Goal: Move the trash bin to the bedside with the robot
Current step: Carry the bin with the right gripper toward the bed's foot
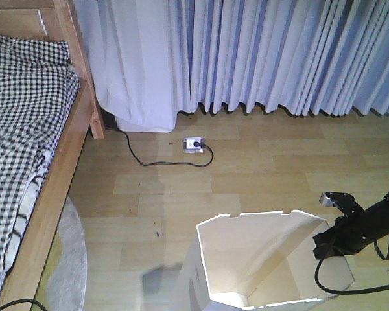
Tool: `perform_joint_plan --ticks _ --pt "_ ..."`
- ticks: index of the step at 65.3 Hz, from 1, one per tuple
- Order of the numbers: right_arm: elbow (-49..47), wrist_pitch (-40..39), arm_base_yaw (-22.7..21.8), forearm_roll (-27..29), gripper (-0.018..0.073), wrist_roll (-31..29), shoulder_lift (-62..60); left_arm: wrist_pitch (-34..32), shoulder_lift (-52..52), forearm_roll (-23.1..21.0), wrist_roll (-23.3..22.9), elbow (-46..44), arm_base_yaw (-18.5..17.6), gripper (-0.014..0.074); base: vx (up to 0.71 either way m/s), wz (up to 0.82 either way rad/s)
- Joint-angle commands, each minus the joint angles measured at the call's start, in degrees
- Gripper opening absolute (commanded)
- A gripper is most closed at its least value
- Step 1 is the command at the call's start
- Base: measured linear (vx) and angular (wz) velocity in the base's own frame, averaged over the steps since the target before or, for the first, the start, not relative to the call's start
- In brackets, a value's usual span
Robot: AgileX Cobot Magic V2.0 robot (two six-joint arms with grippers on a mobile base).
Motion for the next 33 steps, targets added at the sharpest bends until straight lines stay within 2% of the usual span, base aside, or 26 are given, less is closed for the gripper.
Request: perform_joint_plan --ticks 1,33 --pt "-0.39 11.84 -0.23 3.08 -0.0006 0.13 -4.27 -4.61 -0.77 0.00 -0.13 1.51 -0.02 -0.0006 0.30 0.01" --pt "-0.39 11.84 -0.23 3.08 -0.0006 0.13 -4.27 -4.61 -0.77 0.00 -0.13 1.51 -0.02 -0.0006 0.28 0.01"
